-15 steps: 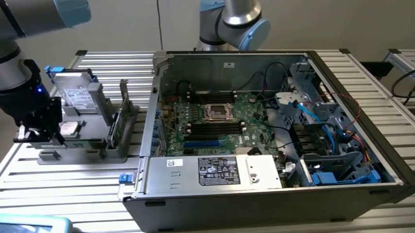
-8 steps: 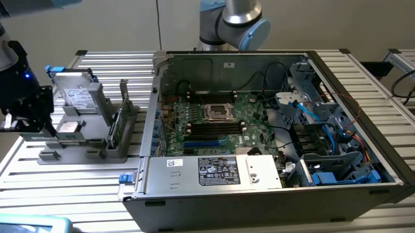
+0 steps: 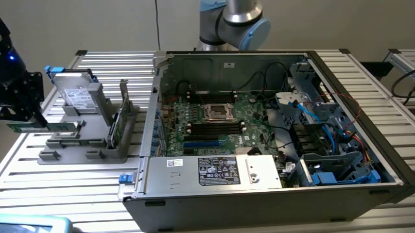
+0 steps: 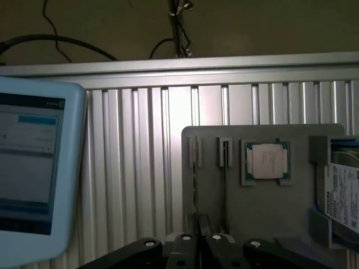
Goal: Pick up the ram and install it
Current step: 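Pick up the ram and move it above insertion slot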
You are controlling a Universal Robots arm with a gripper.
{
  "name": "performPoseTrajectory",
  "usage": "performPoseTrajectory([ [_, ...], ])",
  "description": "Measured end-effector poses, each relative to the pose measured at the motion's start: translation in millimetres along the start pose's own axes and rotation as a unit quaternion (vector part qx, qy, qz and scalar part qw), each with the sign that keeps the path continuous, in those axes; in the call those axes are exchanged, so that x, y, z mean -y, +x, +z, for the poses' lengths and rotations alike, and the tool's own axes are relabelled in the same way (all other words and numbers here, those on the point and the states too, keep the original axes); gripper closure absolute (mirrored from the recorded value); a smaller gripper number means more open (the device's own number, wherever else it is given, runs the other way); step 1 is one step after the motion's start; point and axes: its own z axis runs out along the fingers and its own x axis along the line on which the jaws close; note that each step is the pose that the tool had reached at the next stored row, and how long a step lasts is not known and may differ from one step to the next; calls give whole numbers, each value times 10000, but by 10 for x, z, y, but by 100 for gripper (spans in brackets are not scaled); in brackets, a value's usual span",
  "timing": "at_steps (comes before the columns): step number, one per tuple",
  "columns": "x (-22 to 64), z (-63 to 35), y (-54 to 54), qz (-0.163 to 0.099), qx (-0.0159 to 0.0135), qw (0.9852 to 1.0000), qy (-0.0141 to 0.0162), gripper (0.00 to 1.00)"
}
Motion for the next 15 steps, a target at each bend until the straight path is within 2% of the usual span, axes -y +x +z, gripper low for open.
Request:
performPoseTrajectory([
  [15,134,-678,222,-3,-5,9999,-101,88],
])
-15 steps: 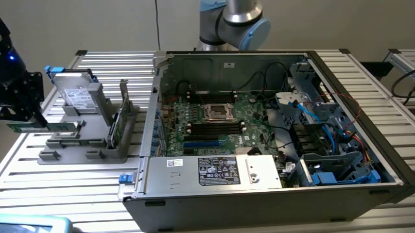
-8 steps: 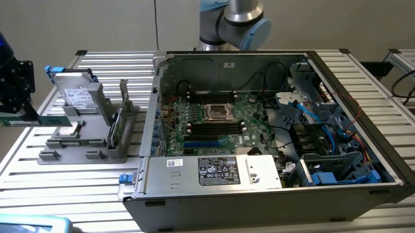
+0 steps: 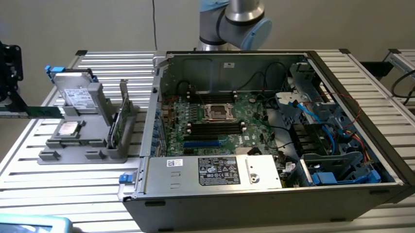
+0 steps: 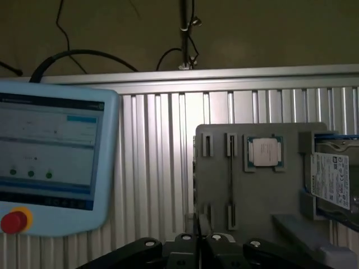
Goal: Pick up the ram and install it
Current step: 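Pick up the ram and move it above insertion slot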
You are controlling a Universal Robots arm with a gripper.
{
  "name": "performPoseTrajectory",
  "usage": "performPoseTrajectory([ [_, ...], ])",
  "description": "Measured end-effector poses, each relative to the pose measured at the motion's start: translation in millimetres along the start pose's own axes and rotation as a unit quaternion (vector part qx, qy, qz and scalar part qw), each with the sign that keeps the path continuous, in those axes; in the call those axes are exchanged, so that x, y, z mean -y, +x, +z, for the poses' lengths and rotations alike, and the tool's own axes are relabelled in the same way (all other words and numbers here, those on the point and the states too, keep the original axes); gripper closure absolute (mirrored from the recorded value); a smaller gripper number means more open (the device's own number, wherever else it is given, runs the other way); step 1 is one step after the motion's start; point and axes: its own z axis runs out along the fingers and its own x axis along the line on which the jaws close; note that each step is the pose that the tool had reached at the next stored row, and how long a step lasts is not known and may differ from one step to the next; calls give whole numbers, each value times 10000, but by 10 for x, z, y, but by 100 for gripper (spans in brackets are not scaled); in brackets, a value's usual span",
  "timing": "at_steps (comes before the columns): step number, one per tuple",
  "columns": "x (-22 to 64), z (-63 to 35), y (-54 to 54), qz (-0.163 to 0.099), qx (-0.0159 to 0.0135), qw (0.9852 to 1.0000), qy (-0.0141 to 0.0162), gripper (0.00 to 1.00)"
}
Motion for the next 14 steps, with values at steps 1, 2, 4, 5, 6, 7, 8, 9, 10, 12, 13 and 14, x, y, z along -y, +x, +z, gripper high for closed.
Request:
performPoseTrajectory([
  [1,27,-46,16,0,0,10000,-2,88],
  [2,56,-91,32,1,0,10000,-2,88],
  [4,126,-183,69,0,1,10000,-3,88],
  [5,161,-229,88,0,3,10000,-3,88],
  [6,198,-275,108,0,4,10000,-3,88],
  [7,234,-320,127,0,6,10000,-3,88],
  [8,270,-367,147,0,8,10000,-3,88],
  [9,305,-410,165,0,10,10000,-4,88],
  [10,346,-451,180,0,18,10000,-4,88],
  [12,436,-516,202,0,45,10000,-6,88],
  [13,481,-544,211,-1,61,10000,-7,88],
  [14,525,-568,218,-2,79,10000,-8,88],
])
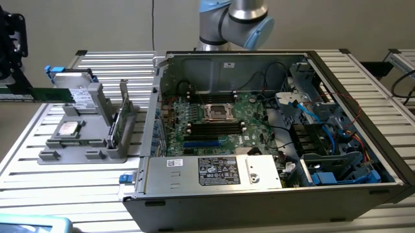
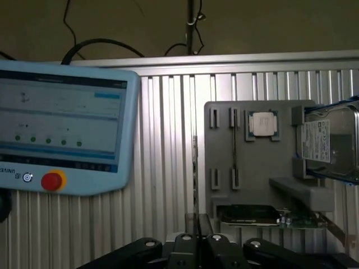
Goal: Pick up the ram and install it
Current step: 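Pick up the ram and move it above insertion slot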
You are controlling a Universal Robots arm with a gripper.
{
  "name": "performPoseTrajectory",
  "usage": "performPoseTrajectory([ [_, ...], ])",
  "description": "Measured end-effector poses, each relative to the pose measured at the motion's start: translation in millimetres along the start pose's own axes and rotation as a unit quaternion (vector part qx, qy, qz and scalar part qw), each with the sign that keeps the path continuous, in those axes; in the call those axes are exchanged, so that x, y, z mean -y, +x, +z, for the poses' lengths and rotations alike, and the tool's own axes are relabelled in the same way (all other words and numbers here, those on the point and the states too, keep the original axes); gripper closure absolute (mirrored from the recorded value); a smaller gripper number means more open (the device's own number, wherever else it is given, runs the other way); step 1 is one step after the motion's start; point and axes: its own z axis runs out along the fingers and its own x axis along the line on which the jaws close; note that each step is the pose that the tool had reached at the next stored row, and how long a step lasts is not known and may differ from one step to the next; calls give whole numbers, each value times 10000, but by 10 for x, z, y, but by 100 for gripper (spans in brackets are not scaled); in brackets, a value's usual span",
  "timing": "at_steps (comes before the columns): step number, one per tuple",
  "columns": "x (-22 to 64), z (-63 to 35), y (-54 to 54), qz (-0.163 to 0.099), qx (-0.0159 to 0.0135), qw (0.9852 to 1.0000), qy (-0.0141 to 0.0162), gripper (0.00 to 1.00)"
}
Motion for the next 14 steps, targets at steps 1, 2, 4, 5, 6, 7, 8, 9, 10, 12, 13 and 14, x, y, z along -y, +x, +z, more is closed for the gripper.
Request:
performPoseTrajectory([
  [1,49,-21,5,-1,25,10000,0,88],
  [2,85,-34,7,-1,50,10000,-4,88],
  [4,92,-33,7,9,66,10000,-3,88],
  [5,92,-33,7,12,67,10000,-3,88],
  [6,91,-33,7,16,67,10000,-3,88],
  [7,94,-33,7,12,68,10000,-2,88],
  [8,105,-36,13,-3,76,10000,4,88],
  [9,106,-39,17,-37,99,9999,33,88],
  [10,108,-42,22,-72,127,9999,65,88],
  [12,111,-48,32,-142,186,9996,136,88],
  [13,113,-51,37,-176,213,9995,171,88],
  [14,117,-53,41,-204,240,9993,208,88],
])
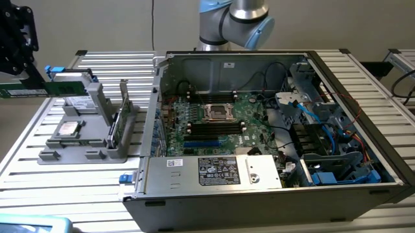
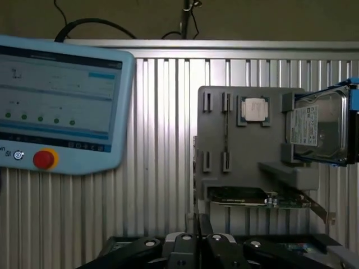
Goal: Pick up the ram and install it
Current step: 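Pick up the ram and move it above insertion slot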
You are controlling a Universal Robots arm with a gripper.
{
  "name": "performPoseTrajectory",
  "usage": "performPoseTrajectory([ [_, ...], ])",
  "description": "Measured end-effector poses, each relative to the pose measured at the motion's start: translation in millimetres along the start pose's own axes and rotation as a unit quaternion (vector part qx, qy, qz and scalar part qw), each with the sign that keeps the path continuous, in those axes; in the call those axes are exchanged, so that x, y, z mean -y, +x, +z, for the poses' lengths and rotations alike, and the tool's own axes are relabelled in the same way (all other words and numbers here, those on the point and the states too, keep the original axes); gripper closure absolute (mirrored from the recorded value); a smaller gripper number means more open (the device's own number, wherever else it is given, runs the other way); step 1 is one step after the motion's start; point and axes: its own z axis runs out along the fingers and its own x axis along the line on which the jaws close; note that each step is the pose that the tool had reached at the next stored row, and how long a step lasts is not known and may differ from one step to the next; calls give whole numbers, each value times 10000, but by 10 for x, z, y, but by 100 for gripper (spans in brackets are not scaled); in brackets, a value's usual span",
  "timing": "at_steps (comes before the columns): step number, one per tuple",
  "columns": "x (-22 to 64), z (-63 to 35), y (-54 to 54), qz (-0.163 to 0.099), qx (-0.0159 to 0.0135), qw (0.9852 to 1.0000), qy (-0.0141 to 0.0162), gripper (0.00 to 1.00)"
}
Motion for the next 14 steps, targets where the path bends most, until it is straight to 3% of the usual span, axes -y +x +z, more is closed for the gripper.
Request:
performPoseTrajectory([
  [2,20,-6,8,-32,47,10000,60,88],
  [4,67,-11,19,-45,103,9999,97,88],
  [8,230,-15,59,-42,255,9996,115,88],
  [14,497,-21,108,-37,507,9986,131,88],
])
